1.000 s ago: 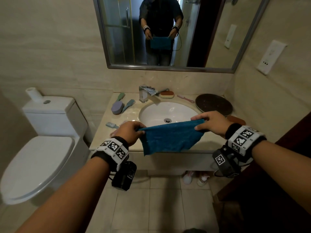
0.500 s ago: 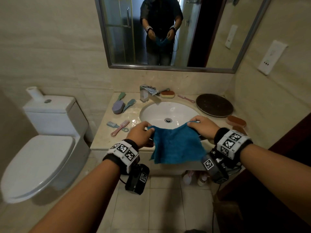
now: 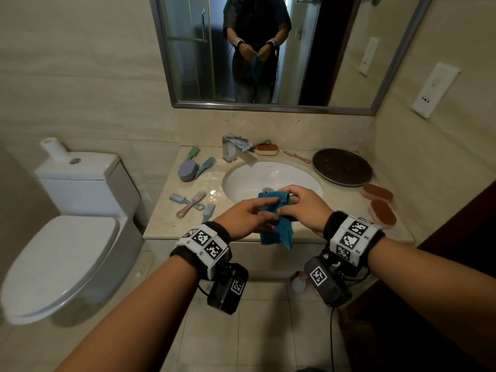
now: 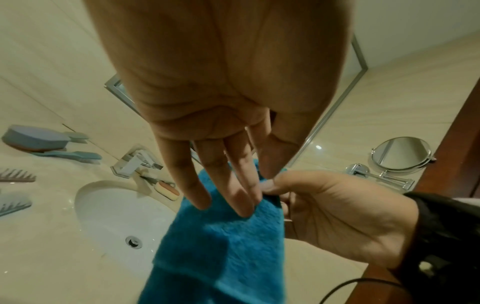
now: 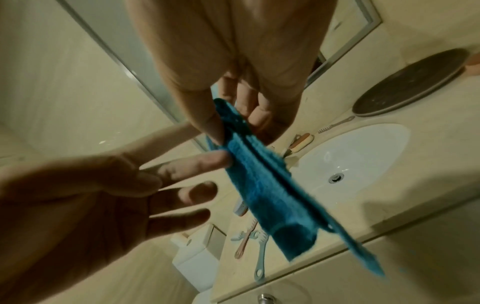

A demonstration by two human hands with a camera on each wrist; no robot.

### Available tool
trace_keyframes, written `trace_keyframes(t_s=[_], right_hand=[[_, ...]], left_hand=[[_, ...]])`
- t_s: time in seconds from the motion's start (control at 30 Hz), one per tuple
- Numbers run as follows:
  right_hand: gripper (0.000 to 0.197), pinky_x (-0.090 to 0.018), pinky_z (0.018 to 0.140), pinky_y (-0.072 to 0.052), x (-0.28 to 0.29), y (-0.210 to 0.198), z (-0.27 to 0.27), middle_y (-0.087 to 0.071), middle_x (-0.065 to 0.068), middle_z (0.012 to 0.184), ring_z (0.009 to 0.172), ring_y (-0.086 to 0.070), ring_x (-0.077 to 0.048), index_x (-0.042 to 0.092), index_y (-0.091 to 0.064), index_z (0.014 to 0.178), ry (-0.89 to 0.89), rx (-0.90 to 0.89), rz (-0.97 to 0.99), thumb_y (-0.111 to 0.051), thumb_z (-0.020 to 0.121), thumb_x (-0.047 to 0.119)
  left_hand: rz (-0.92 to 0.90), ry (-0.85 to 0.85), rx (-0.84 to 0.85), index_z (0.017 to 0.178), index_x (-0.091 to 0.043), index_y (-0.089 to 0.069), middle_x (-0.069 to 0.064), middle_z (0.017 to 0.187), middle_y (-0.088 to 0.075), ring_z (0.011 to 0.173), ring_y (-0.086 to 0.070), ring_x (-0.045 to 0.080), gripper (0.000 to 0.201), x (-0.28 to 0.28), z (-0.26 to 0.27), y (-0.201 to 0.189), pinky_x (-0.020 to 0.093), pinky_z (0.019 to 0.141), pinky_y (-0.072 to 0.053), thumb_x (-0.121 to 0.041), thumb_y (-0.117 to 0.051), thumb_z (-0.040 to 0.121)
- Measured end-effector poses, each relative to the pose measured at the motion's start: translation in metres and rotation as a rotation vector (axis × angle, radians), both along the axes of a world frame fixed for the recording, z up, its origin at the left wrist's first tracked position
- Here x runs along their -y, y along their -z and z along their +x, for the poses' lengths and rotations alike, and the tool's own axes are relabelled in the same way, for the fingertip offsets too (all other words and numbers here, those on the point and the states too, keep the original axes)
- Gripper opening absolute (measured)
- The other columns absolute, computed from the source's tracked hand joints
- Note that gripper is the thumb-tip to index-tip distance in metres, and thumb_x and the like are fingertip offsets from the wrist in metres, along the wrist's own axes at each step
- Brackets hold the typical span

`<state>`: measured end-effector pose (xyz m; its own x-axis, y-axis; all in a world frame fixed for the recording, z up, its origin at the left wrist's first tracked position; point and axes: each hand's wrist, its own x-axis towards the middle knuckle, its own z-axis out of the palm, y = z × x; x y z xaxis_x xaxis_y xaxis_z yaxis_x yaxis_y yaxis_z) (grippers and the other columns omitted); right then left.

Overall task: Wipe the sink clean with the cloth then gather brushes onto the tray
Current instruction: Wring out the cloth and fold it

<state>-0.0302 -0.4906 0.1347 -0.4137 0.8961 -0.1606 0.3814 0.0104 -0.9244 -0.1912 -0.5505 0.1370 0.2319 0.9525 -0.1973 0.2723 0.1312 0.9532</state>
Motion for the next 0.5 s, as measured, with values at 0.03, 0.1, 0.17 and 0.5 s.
trace_keyframes(t_s=[0.03,0.1,0.17,0.5], right_hand=[[0.029,-0.035,0.084,-0.053,-0.001,-0.001,0.001,-0.065,-0.012,0.101,0.098,-0.062,-0.026,0.011,-0.057,0.108,0.027,-0.028,-0.019,-0.058,0.083,-0.004],[0.024,-0.036,0.083,-0.053,-0.005,-0.003,0.006,-0.065,-0.014,0.101,0.095,-0.062,-0.026,0.01,-0.06,0.106,0.075,-0.054,-0.033,-0.052,0.087,-0.001],[0.024,-0.033,0.078,-0.052,-0.01,-0.005,0.013,-0.064,-0.013,0.101,0.09,-0.061,-0.022,0.011,-0.062,0.107,0.096,-0.105,-0.073,-0.048,0.09,0.002],[0.02,-0.033,0.066,-0.057,-0.042,-0.007,0.066,-0.059,-0.011,0.112,0.084,-0.065,-0.022,0.024,-0.05,0.115,0.096,-0.068,-0.276,-0.039,0.1,0.019]], left_hand=[[0.038,-0.027,-0.026,0.133,-0.013,-0.049,0.003,0.111,-0.059,0.089,-0.059,0.008,0.041,-0.001,-0.002,0.001,0.004,0.065,-0.049,-0.007,-0.053,0.093],[0.116,-0.146,-0.108,0.126,-0.014,-0.055,0.001,0.11,-0.059,0.093,-0.057,0.013,0.035,-0.005,-0.007,0.005,0.006,0.069,-0.046,-0.008,-0.055,0.092],[0.091,-0.225,-0.158,0.132,-0.021,-0.046,0.005,0.126,-0.054,0.11,-0.055,0.02,0.046,-0.01,-0.01,0.013,0.022,0.088,-0.048,-0.012,-0.06,0.089],[0.109,-0.196,0.018,0.136,-0.034,-0.036,0.003,0.08,-0.055,0.081,-0.062,0.022,0.061,-0.042,0.041,0.026,0.039,0.077,-0.056,-0.005,-0.06,0.088]])
